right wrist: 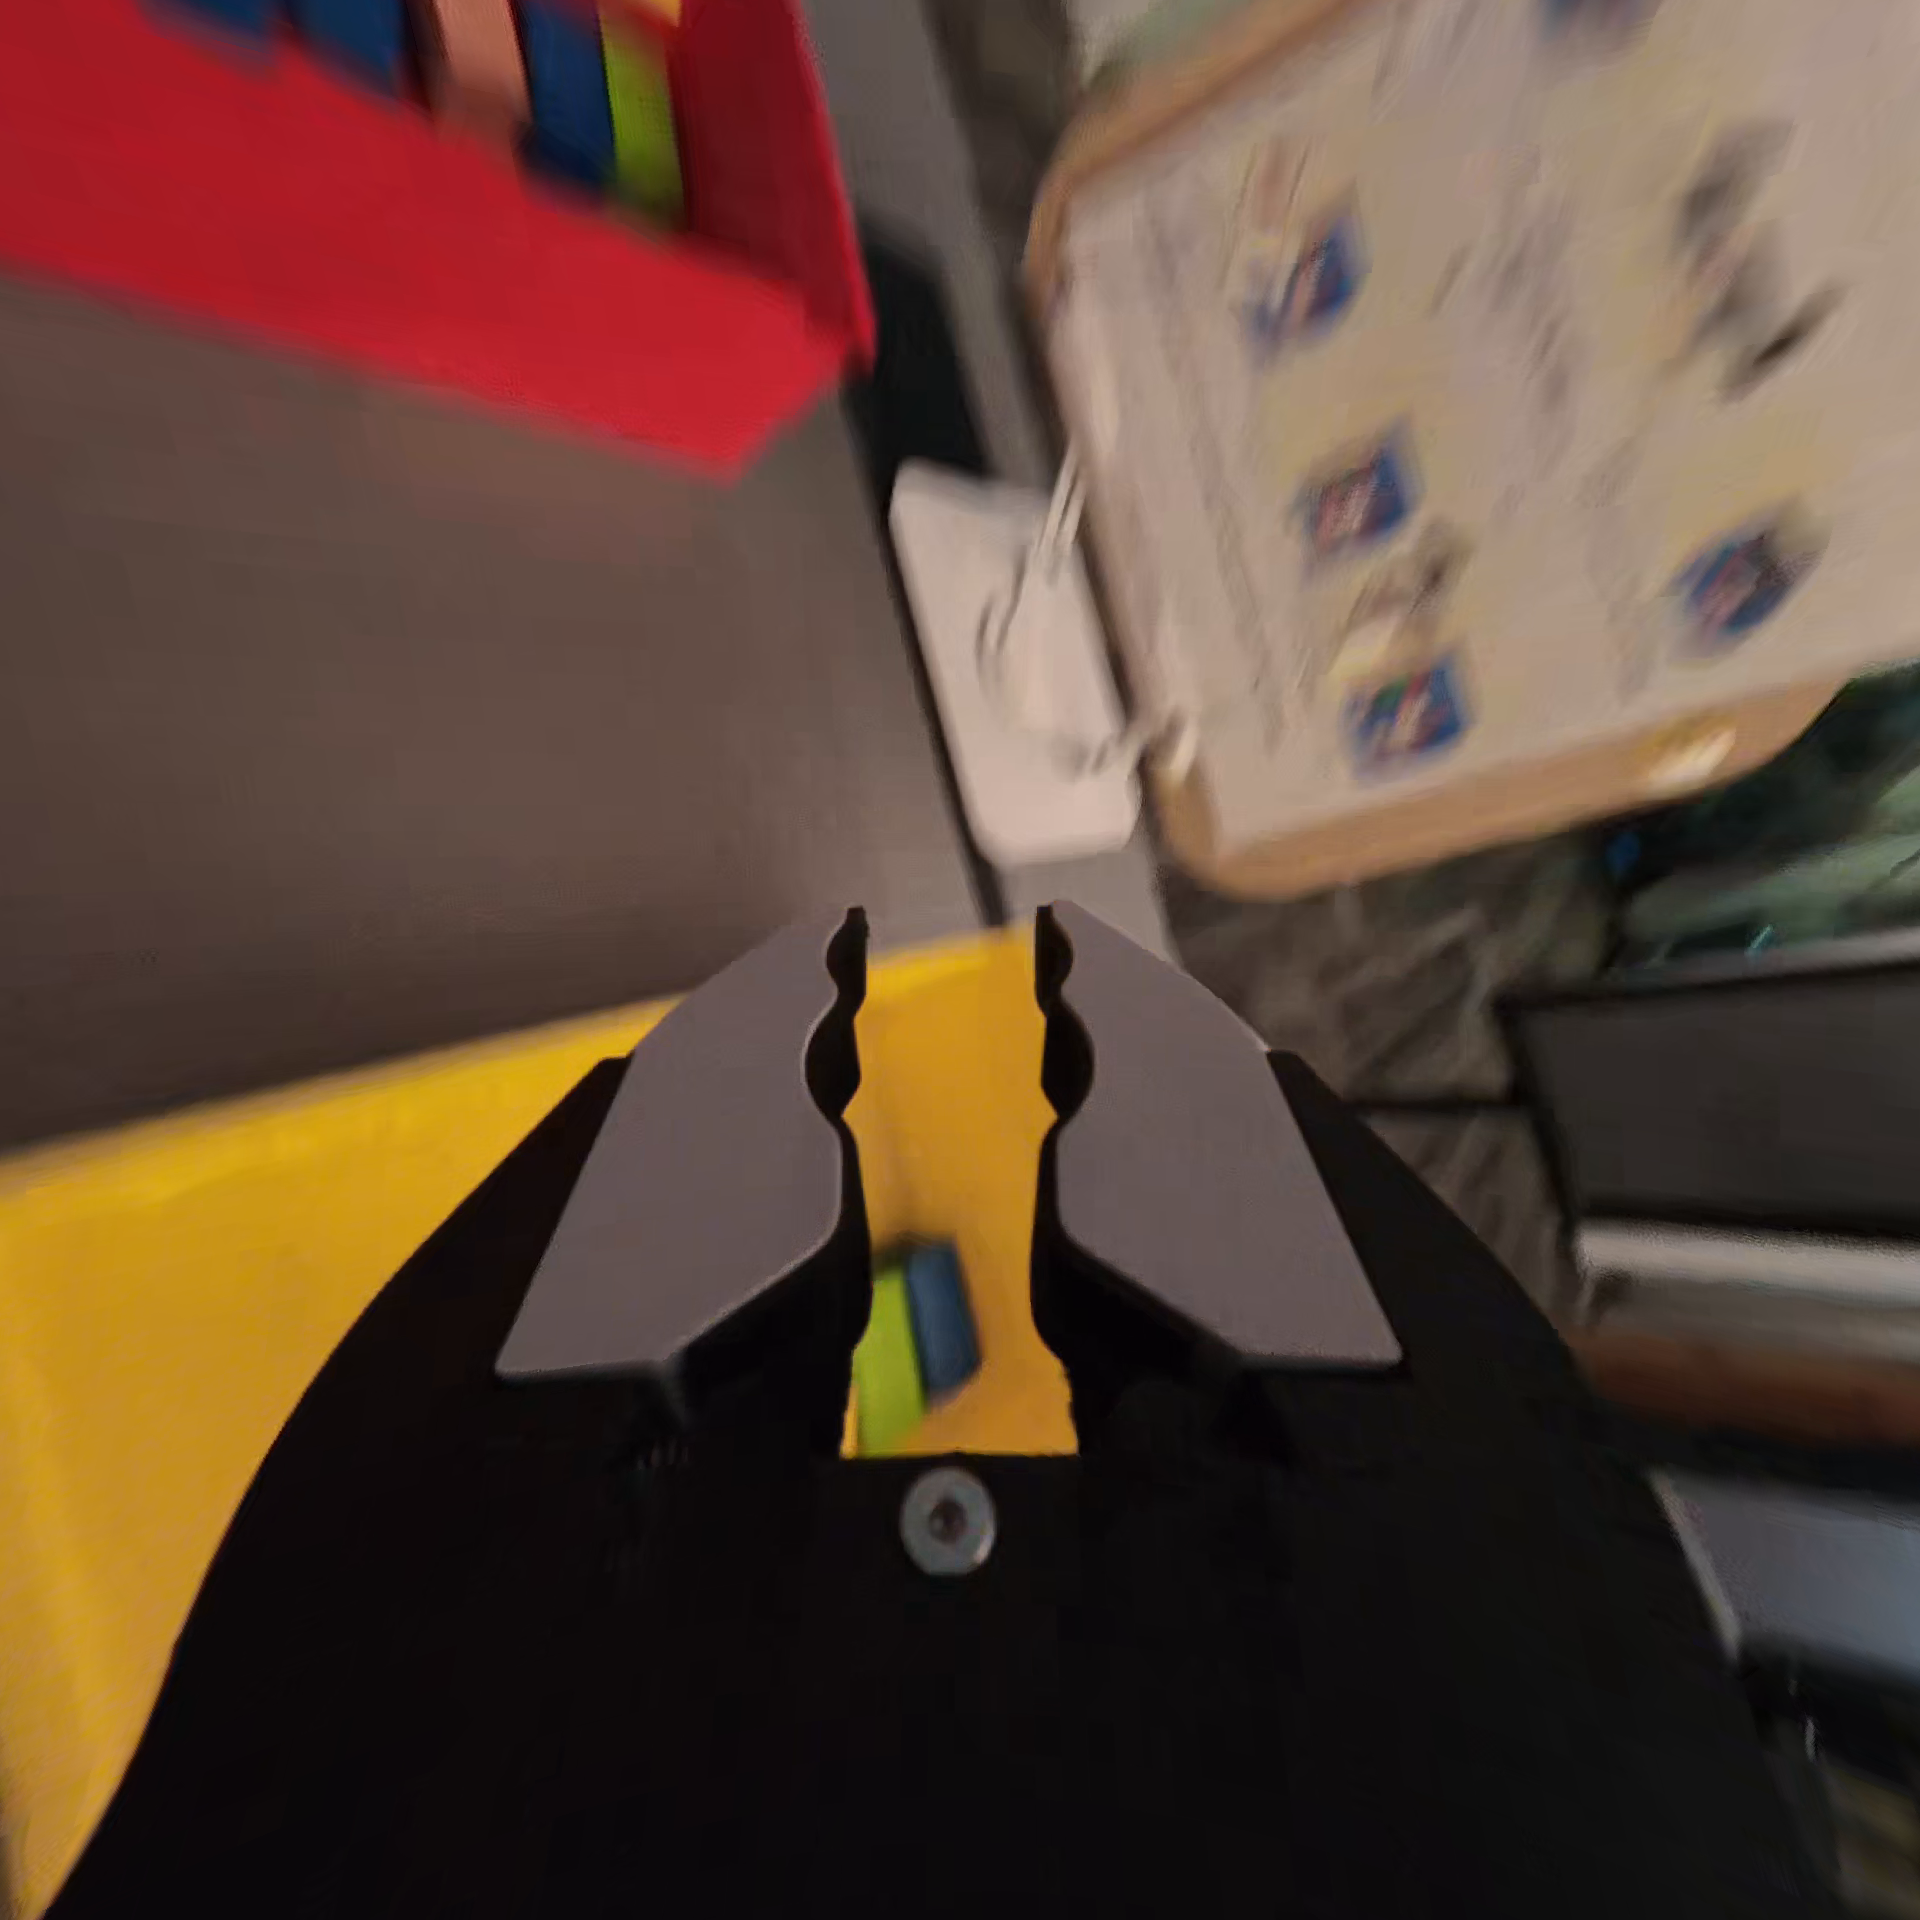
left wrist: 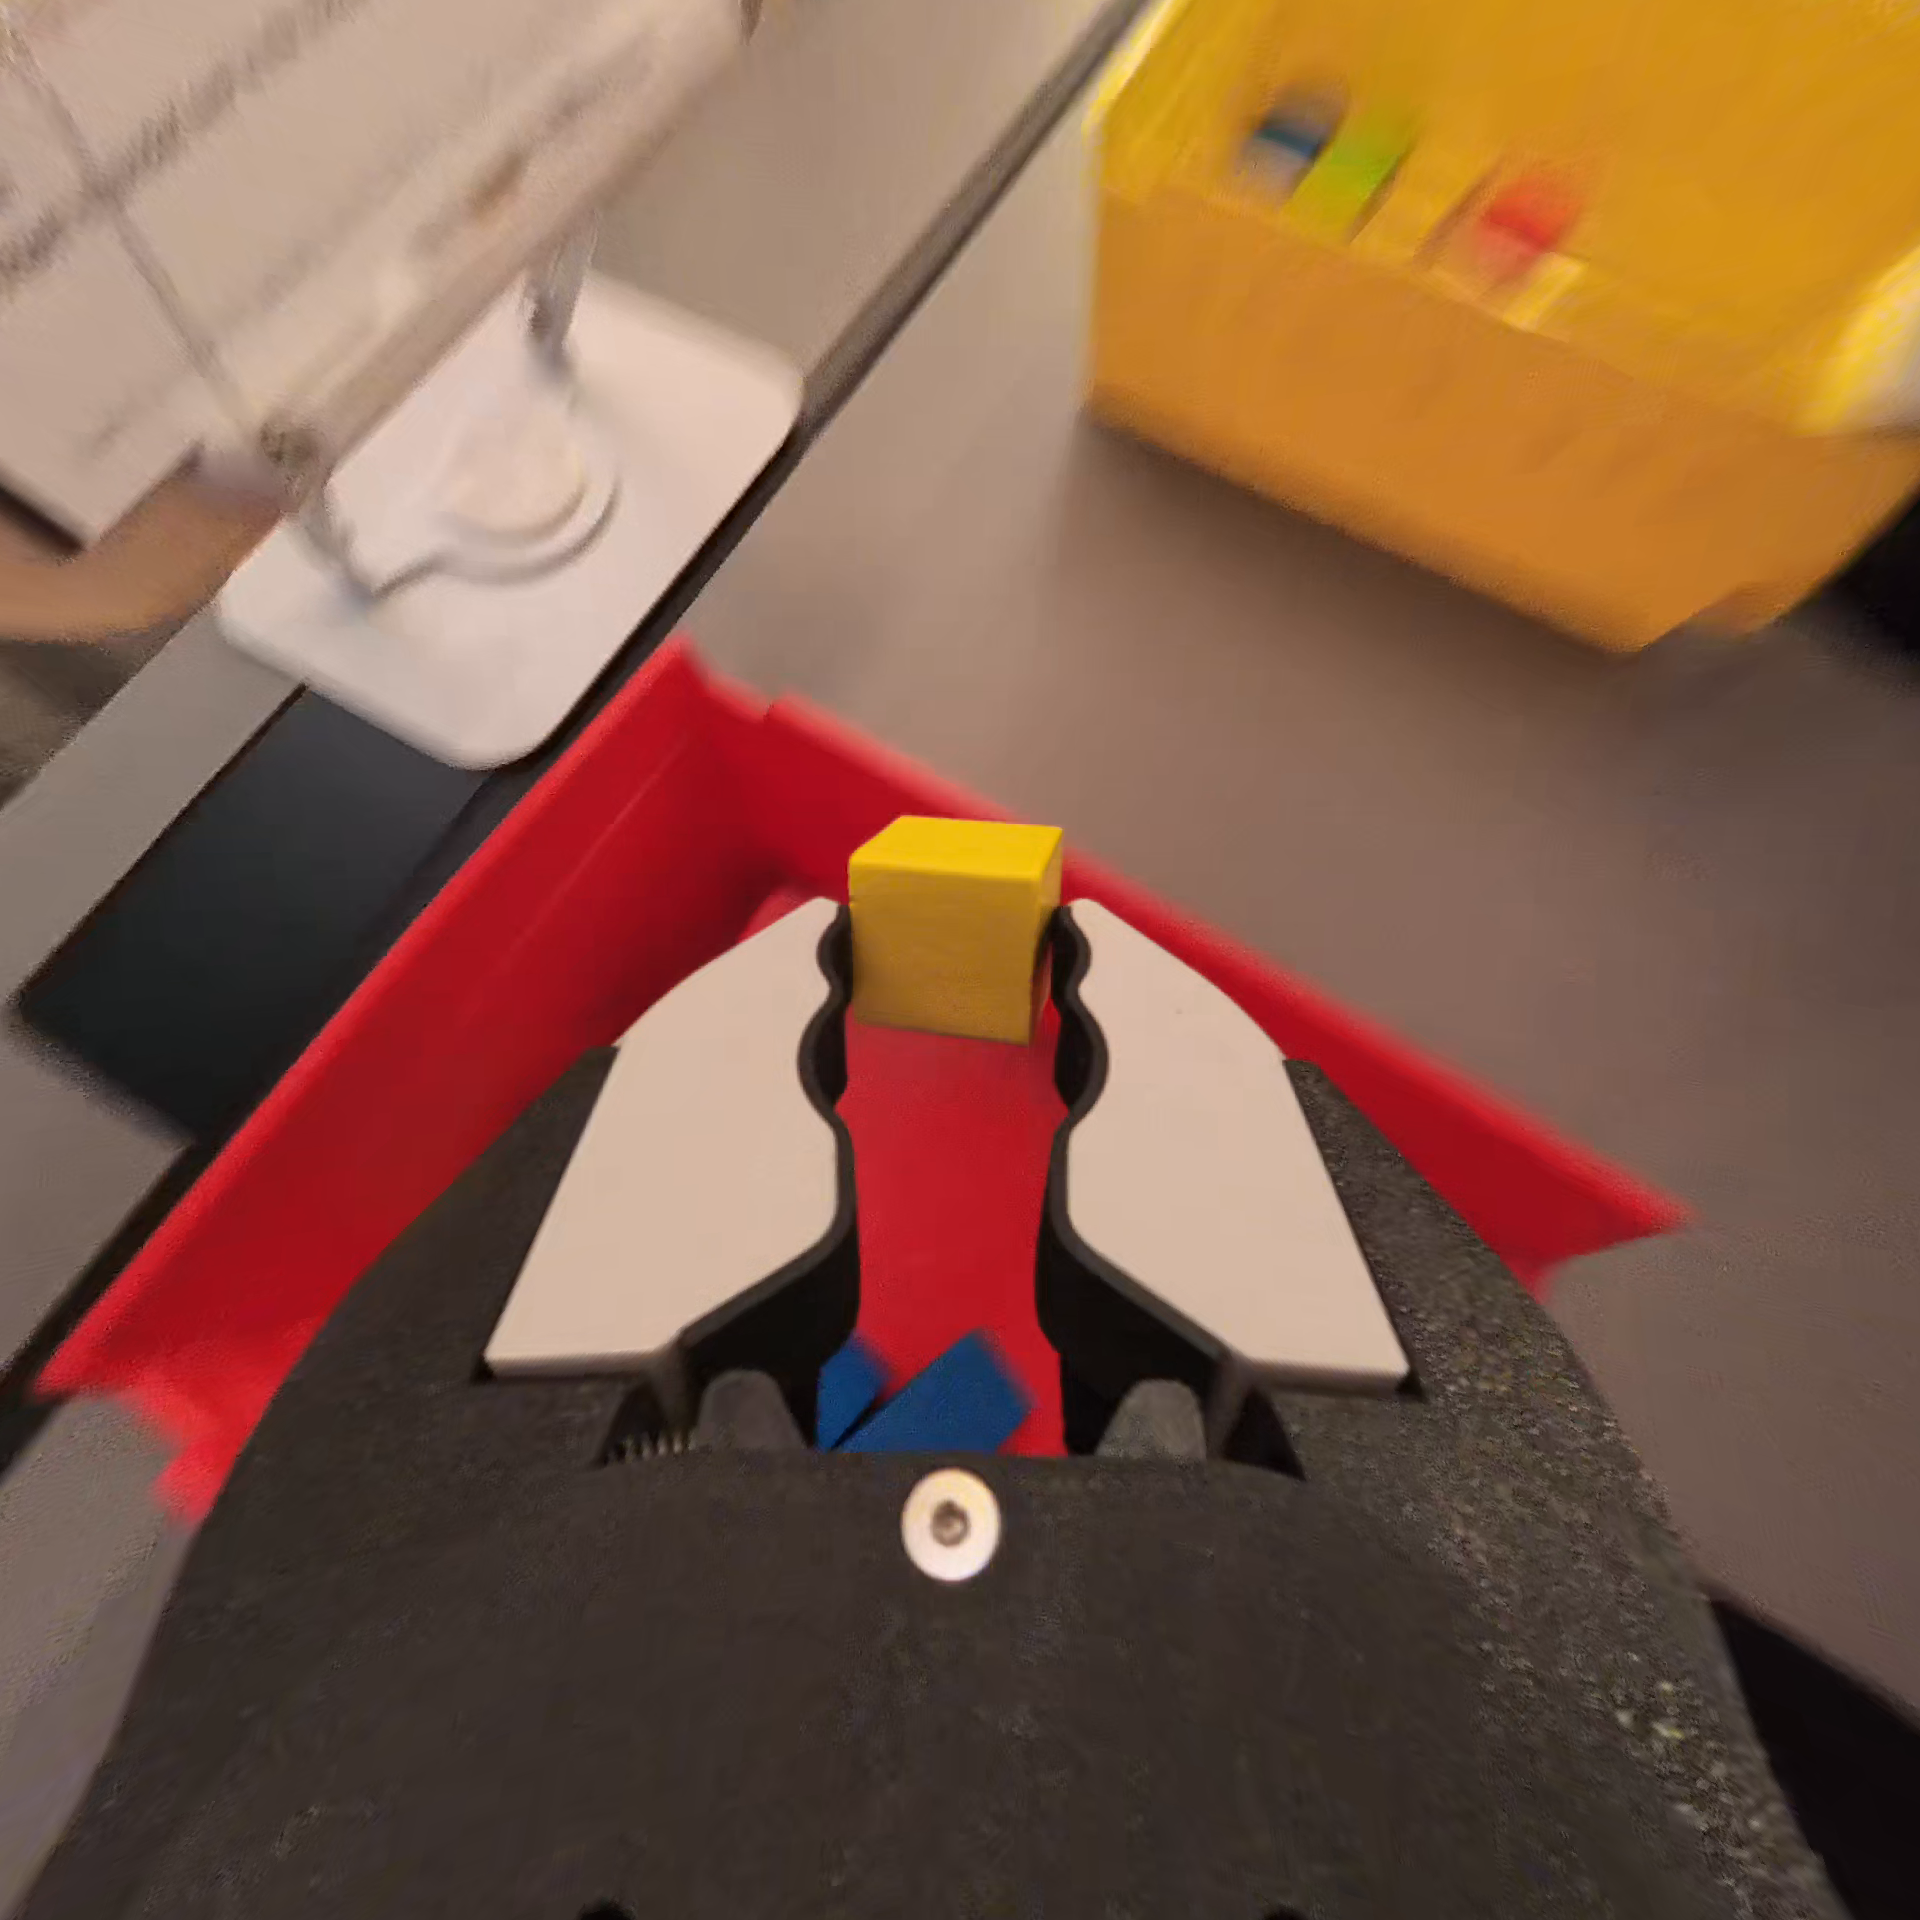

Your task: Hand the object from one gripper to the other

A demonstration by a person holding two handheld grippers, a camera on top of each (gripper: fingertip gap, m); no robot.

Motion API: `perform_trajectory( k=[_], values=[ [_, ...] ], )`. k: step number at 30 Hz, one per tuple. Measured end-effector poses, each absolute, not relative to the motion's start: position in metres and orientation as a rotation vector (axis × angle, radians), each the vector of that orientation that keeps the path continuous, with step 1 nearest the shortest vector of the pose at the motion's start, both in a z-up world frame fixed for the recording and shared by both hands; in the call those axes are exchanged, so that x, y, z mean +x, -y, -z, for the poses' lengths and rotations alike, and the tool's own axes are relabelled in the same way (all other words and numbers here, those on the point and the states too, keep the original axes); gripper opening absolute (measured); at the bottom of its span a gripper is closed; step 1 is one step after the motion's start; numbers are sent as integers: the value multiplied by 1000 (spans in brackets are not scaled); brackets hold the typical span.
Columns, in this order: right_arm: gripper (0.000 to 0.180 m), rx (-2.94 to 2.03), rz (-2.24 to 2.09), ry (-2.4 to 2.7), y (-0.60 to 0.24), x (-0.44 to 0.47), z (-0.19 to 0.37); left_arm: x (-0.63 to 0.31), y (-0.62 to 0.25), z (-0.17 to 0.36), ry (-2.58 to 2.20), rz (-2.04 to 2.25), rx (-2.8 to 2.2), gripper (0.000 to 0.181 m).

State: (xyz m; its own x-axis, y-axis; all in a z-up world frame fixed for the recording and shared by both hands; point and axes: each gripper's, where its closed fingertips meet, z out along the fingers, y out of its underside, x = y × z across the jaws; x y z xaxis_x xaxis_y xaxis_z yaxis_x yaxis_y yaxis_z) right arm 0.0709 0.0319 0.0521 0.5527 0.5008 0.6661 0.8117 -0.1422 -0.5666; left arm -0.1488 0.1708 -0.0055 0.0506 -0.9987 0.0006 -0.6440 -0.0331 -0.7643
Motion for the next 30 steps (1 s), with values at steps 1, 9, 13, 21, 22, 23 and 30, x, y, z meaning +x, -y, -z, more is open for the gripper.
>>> perform_trajectory(
  k=[1, 9, 13, 21, 22, 23, 30],
  values=[
    [36, -1666, 380, 1085, -38, 47, -68, -142, -155, -14, -1618, 920, -1701, 36],
    [62, -1168, 436, 1138, -29, -73, -105, -101, -47, -111, -1524, 1566, -1414, 36],
    [53, -1045, 502, 1072, -16, -83, -126, -80, -20, -119, -1512, 1715, -1382, 36],
    [36, -1083, 569, 1102, -20, -80, -118, -68, -3, -113, -1490, 1952, -1369, 35],
    [35, -1109, 565, 1110, -21, -79, -115, -68, -4, -112, -1487, 1946, -1372, 35],
    [34, -1133, 555, 1117, -21, -77, -114, -68, -5, -111, -1483, 1950, -1368, 34],
    [34, -1729, 506, 1140, 2, 32, -76, -88, -26, -121, -1439, 1860, -1383, 42]
  ],
)
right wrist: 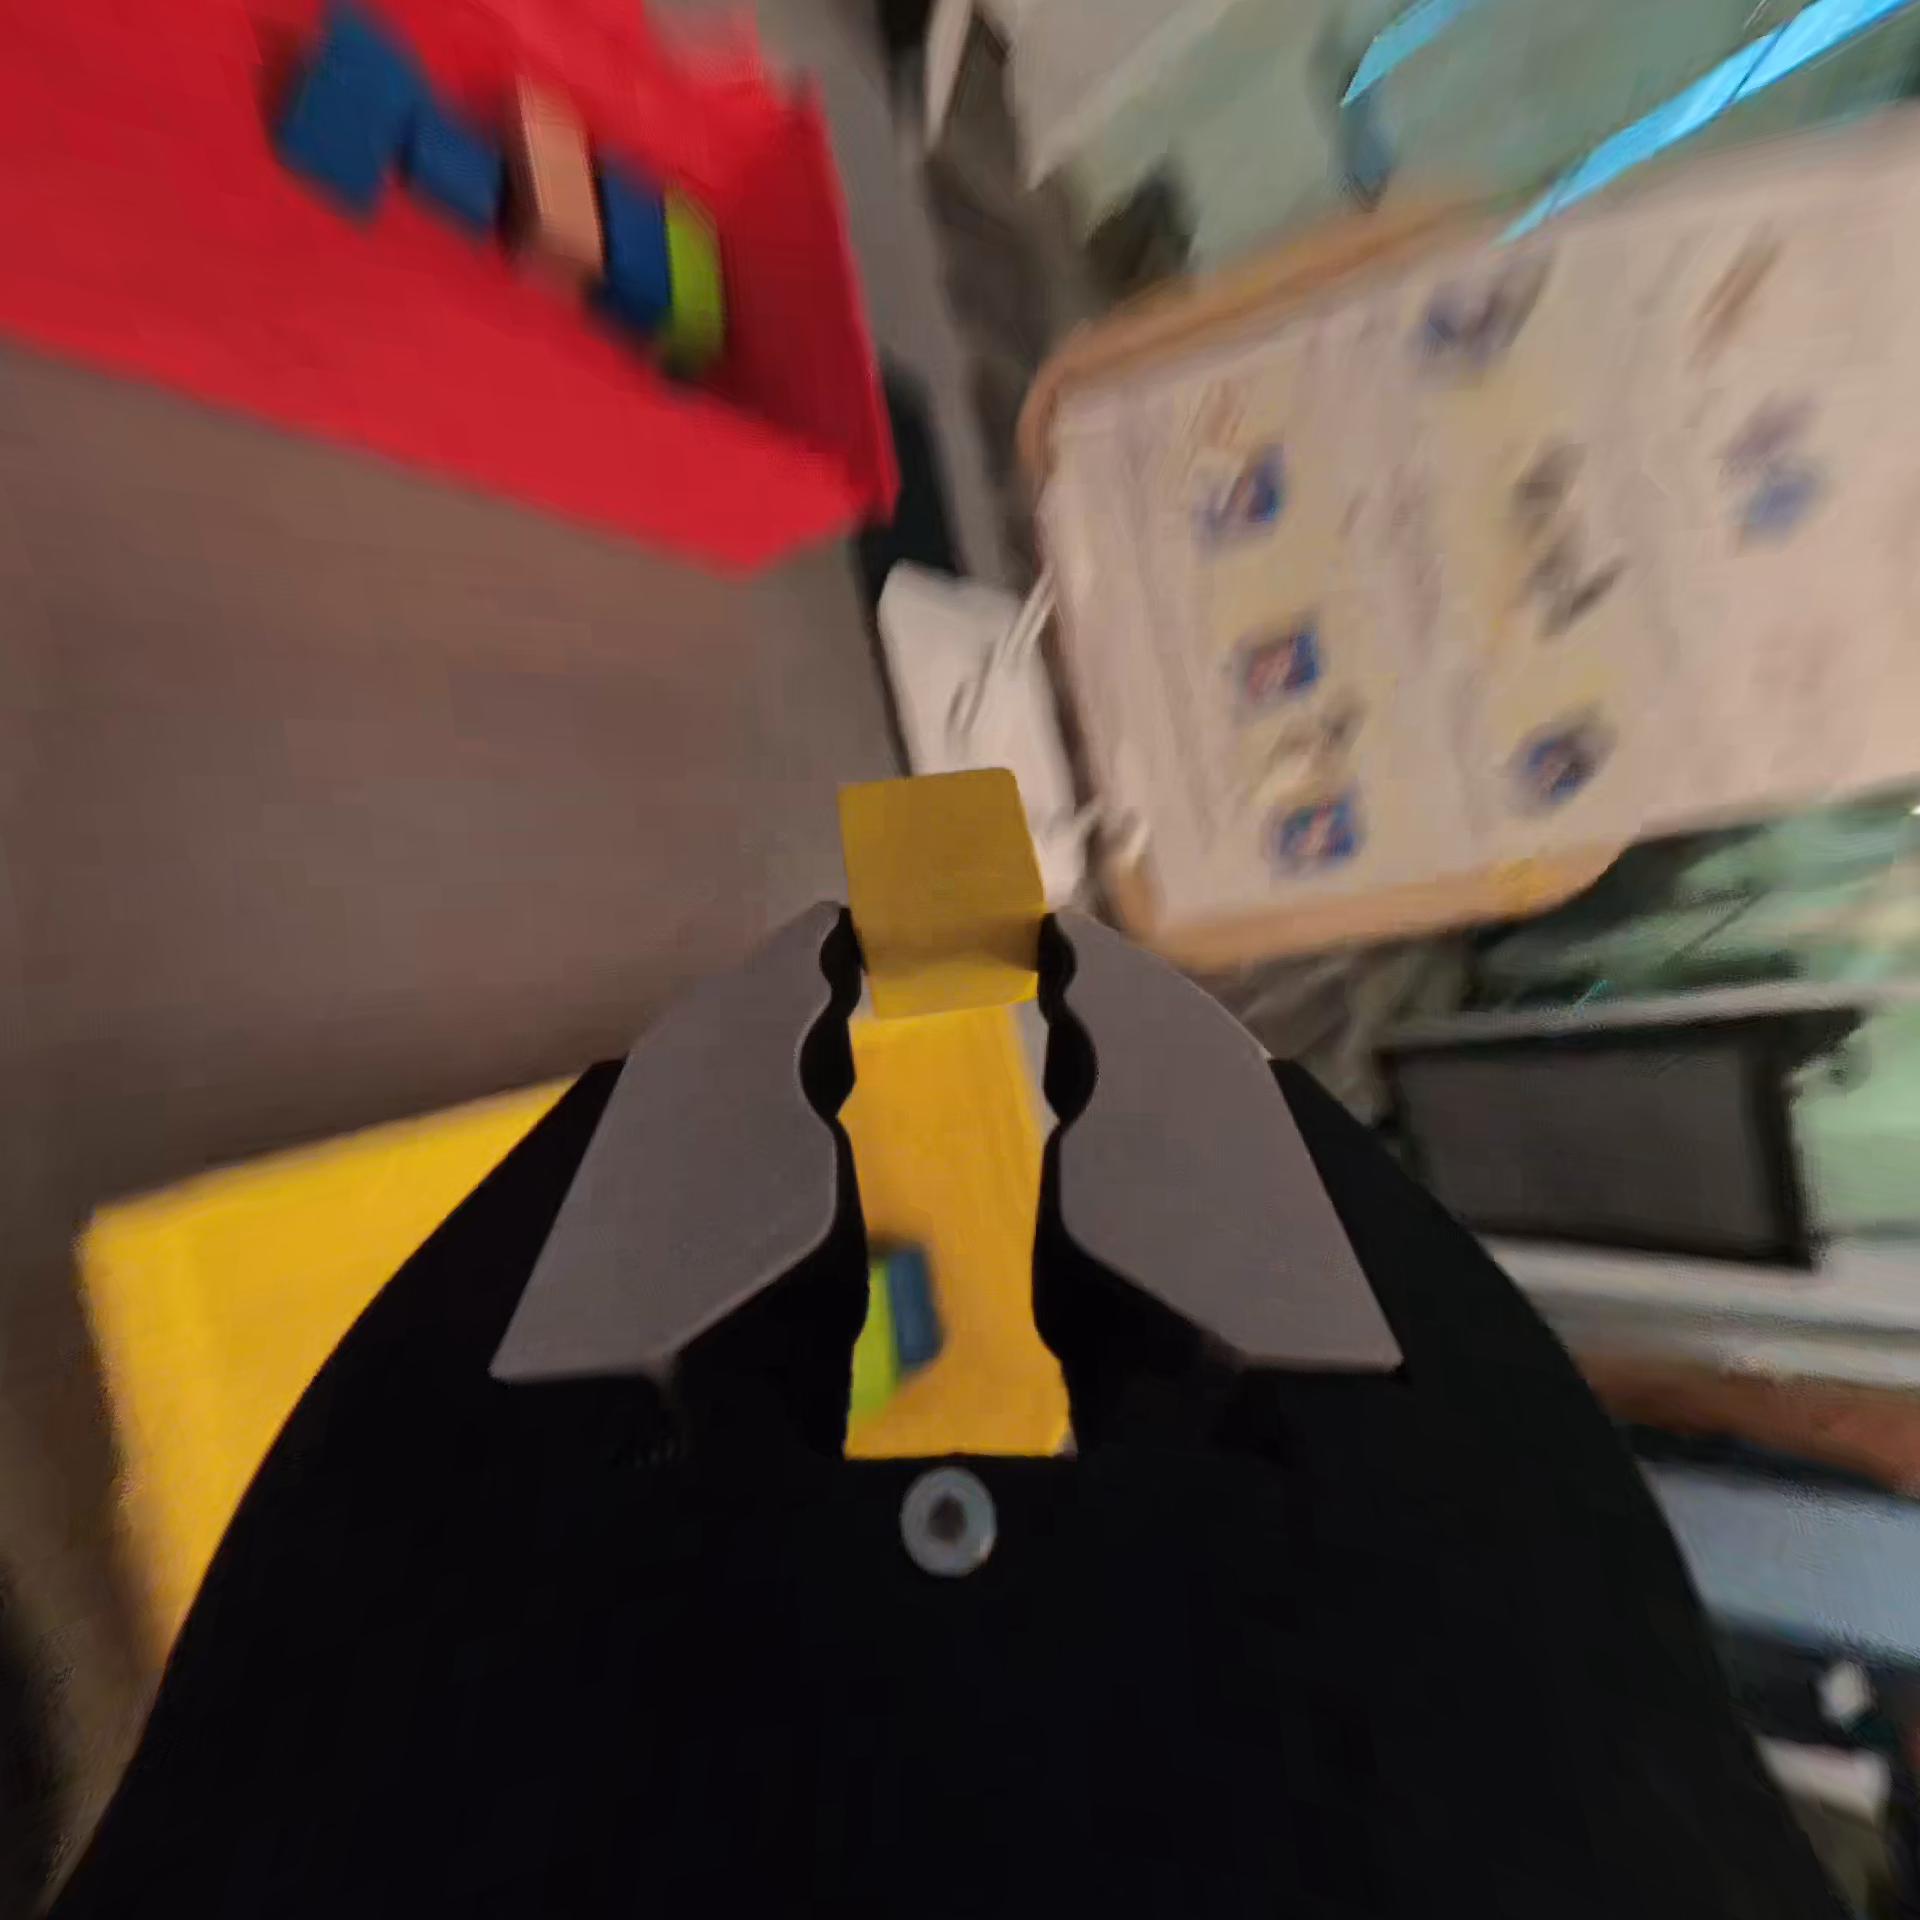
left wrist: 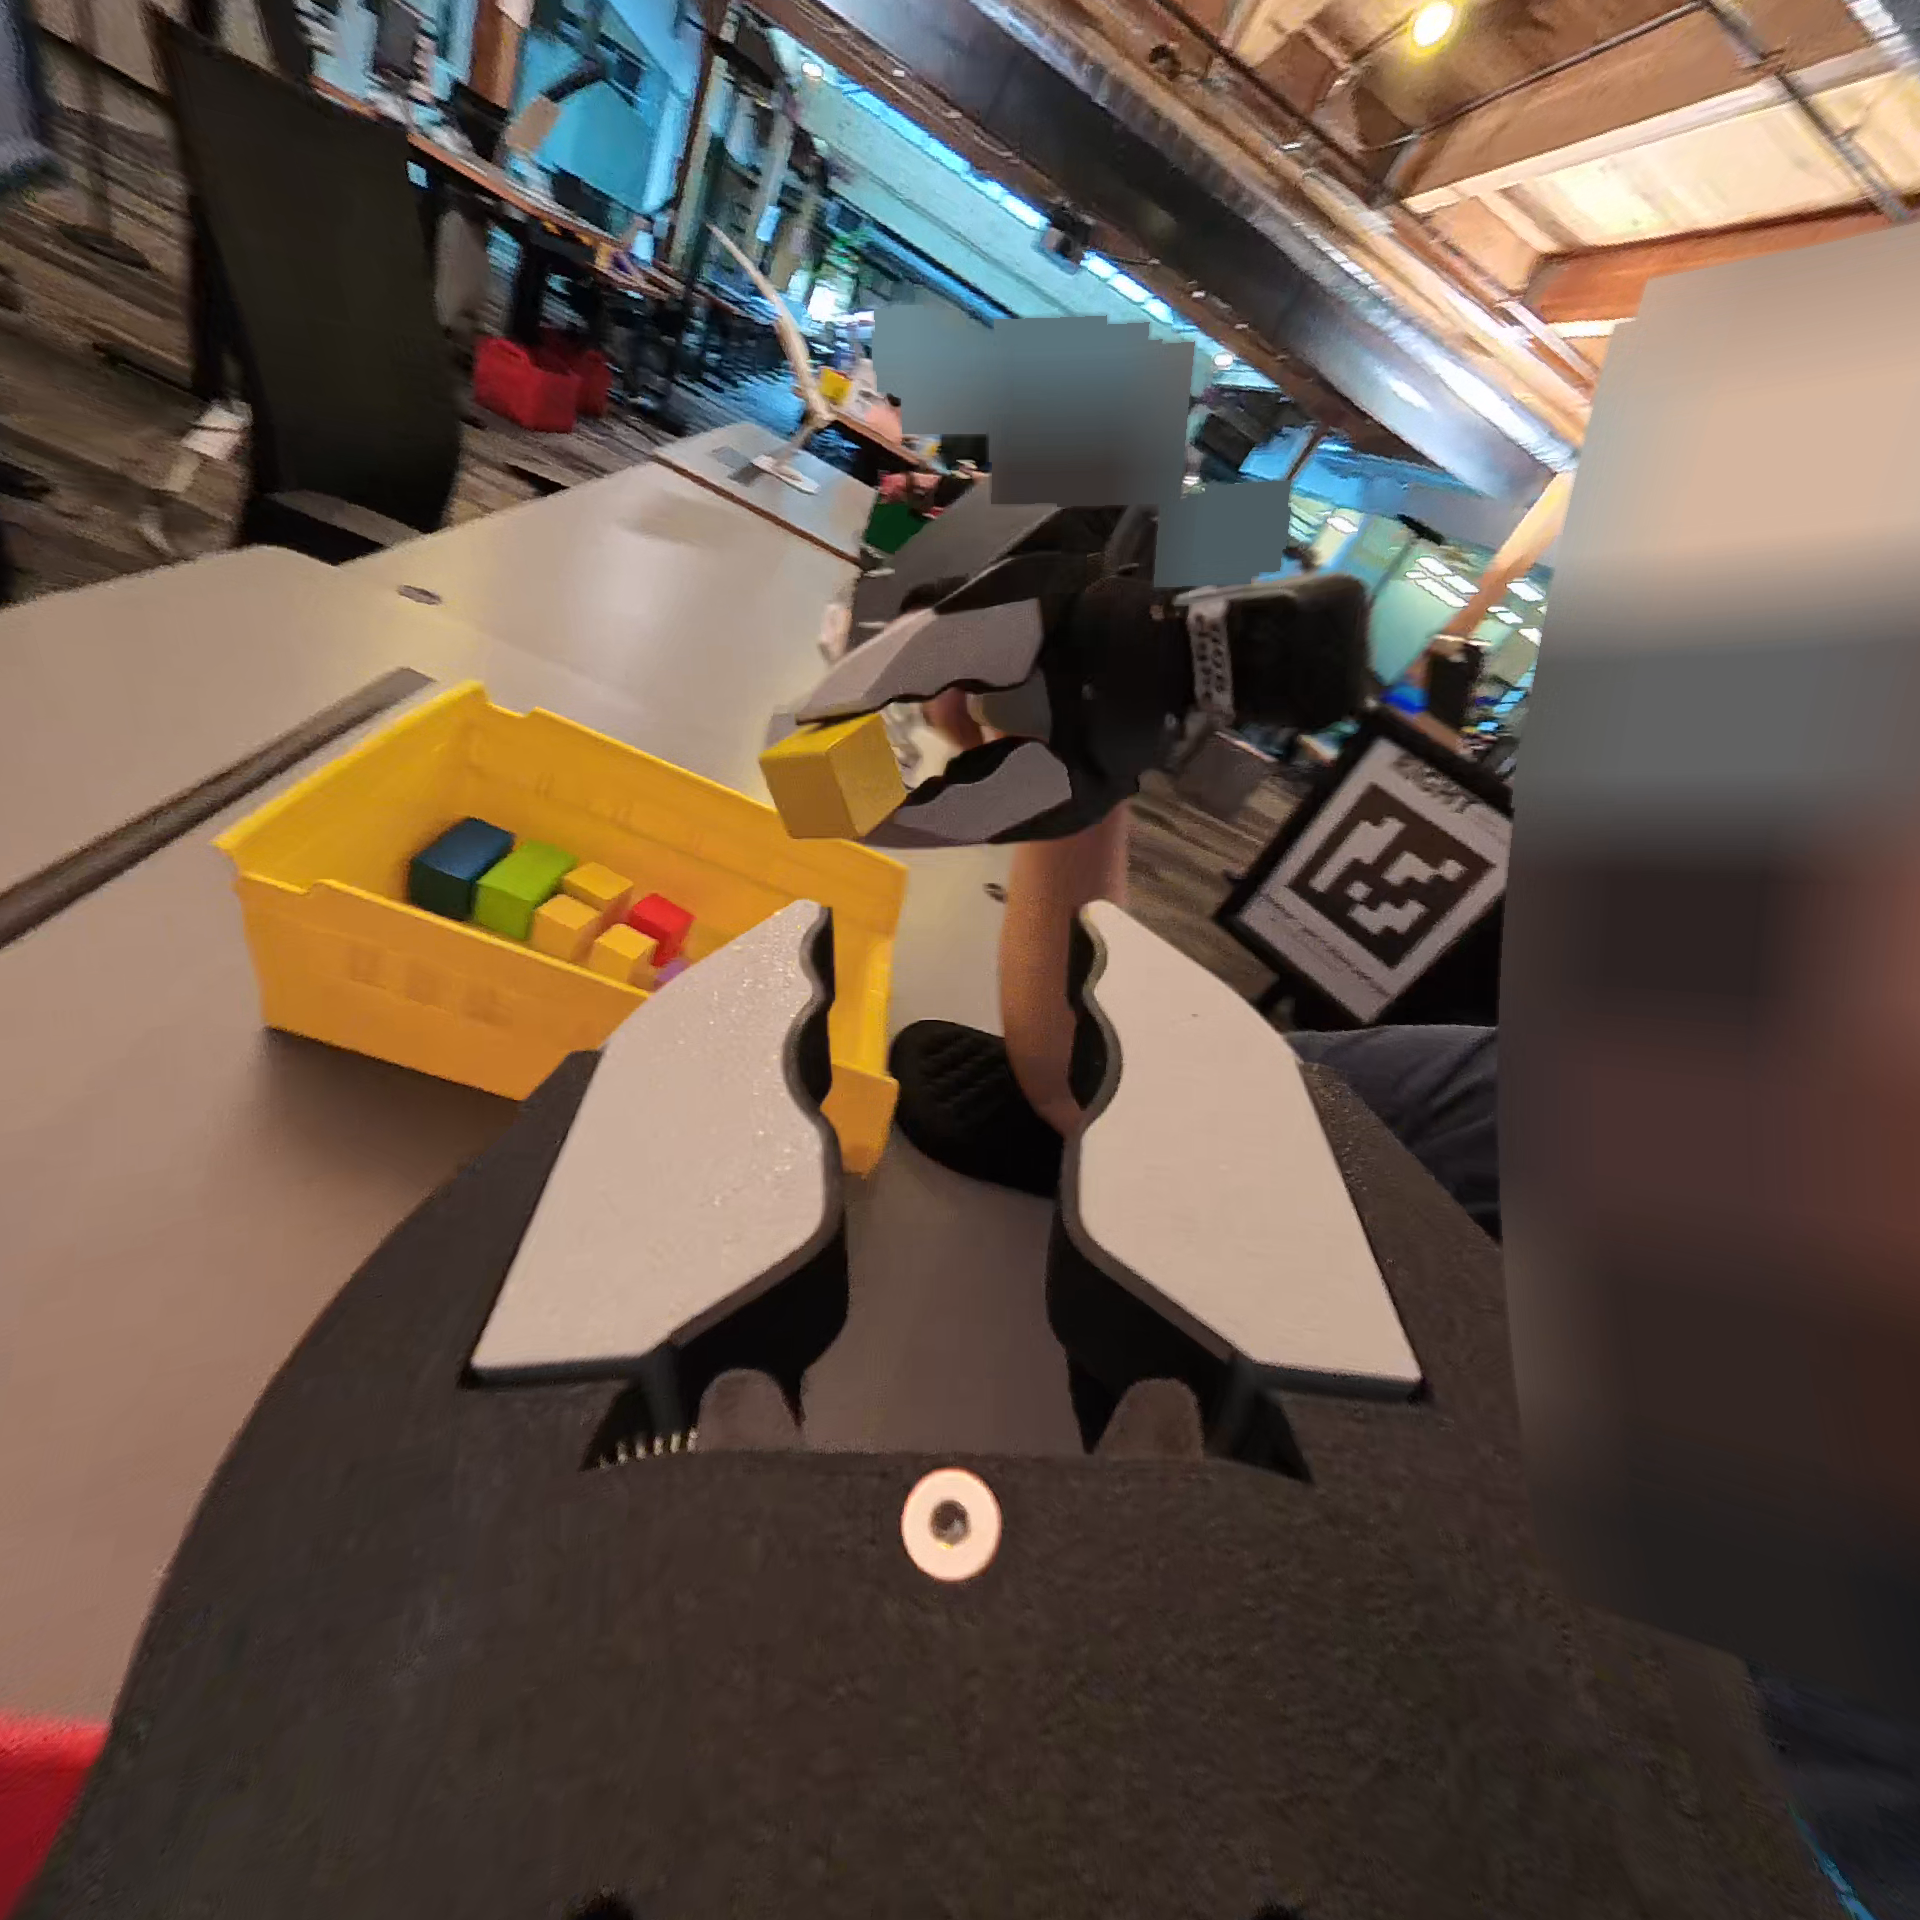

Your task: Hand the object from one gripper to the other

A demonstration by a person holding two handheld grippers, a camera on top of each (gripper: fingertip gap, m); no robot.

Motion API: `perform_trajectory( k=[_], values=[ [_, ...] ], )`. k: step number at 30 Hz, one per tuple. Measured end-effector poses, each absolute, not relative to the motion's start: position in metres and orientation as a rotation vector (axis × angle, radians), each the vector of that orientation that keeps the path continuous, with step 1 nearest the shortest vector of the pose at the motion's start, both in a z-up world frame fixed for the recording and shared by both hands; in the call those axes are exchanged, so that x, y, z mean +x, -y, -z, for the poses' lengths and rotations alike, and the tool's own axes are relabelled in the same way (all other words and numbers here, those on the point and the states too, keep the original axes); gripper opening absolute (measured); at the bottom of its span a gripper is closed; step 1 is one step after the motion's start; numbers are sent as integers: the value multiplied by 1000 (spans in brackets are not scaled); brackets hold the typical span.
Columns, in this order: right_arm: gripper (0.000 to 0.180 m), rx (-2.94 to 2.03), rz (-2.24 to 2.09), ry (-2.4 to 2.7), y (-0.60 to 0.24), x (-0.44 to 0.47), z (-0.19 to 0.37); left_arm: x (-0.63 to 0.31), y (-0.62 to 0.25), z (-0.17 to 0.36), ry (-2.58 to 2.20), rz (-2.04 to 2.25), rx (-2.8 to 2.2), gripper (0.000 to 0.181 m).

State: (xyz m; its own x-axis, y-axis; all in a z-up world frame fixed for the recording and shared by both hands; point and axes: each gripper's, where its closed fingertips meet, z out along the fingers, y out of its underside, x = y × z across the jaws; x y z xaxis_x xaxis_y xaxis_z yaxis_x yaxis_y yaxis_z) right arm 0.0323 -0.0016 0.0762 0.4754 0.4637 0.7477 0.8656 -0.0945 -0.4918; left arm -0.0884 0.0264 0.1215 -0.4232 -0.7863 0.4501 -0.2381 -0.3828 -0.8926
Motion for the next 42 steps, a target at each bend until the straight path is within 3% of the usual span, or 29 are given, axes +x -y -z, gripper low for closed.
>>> perform_trajectory(
  k=[6, 12, 30, 37, 42],
  values=[
    [34, -2621, 270, 1078, 69, 156, 62, -108, -39, -127, -1429, 1718, -1402, 37],
    [34, -2945, 240, 1016, 79, 183, 118, -123, -48, -129, -1415, 1648, -1425, 35],
    [34, -3121, 272, 926, 80, 197, 148, -180, -113, -120, -1233, 1222, -1640, 35],
    [35, -2982, 269, 909, 70, 193, 125, -169, -171, -47, -1282, 819, -1870, 35],
    [35, -2833, 351, 837, 70, 203, 93, -153, -208, 27, -1442, 495, -1960, 22]
  ],
)
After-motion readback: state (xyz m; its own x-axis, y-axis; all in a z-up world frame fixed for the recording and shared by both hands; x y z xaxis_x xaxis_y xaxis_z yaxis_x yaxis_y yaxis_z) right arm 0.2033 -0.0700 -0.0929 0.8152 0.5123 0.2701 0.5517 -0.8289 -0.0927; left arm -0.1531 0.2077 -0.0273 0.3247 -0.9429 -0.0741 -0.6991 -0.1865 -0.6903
